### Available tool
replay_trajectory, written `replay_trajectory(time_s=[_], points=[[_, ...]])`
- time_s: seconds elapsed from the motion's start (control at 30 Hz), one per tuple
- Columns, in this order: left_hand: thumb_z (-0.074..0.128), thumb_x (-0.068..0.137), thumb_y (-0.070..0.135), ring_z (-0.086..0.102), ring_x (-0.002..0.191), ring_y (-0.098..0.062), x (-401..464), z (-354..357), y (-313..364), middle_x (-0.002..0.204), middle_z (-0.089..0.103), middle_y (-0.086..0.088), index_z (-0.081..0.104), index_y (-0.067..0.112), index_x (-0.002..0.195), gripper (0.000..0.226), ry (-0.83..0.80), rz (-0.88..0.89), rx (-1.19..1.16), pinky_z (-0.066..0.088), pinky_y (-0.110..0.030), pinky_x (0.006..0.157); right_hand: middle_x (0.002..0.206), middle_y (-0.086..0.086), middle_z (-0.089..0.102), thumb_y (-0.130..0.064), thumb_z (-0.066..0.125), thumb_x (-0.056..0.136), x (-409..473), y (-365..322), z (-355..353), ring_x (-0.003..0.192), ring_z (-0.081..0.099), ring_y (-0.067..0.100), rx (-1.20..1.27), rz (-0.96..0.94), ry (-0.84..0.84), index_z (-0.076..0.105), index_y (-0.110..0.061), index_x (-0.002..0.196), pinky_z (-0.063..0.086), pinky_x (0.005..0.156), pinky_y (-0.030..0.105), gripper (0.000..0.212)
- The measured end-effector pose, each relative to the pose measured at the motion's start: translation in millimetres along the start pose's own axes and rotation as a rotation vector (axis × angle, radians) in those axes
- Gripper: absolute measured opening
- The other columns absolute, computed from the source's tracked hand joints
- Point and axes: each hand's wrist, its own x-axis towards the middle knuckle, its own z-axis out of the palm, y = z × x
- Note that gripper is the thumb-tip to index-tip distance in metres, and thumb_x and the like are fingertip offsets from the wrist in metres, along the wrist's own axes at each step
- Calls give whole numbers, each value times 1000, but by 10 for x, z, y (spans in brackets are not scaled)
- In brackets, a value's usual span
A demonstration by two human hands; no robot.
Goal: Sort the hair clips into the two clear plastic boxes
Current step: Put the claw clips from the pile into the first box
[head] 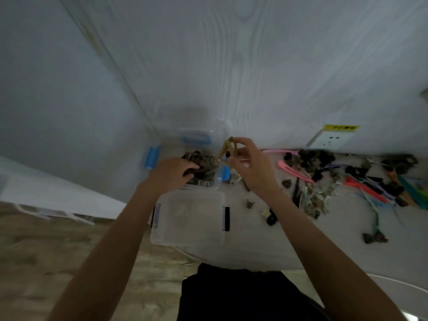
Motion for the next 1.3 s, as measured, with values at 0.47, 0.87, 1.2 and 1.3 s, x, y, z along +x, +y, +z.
replay_trajectory(time_s=[0.47, 0.87, 1.2, 1.3], points=[[50, 82, 22, 55, 99, -34, -470, 170, -403, 105, 65, -12, 62, 12, 110, 31, 608, -225, -74, 45, -39, 83, 118, 12, 58, -31, 54, 90, 670, -122, 1111, 106, 55, 29, -617, -276, -450, 59, -10, 111, 47, 87, 40, 30], [49, 91, 25, 56, 103, -24, -348, 76, -82, 108, 64, -6, 59, 15, 116, 28, 657, -91, -226, 45, -31, 84, 127, 12, 56, -10, 54, 86, 290, -17, 613, 115, 52, 29, -418, -304, -123, 62, -10, 106, 44, 97, 41, 21], [46, 91, 36, 63, 80, -7, 391, 534, 1993, 92, 68, 5, 60, 24, 111, 27, 246, 458, -413, 54, -28, 71, 98, 8, 71, -19, 53, 92, -1135, 894, -1441, 83, 66, 25, -507, 187, 145, 67, -16, 102, 53, 76, 37, 18], [55, 90, 25, 63, 89, -11, 658, 844, 2746, 105, 66, -1, 58, 18, 116, 27, 140, 517, -394, 49, -18, 74, 102, 4, 70, -19, 52, 92, -1556, 1320, -2075, 80, 65, 22, -546, 295, 192, 66, -20, 103, 53, 79, 39, 18]])
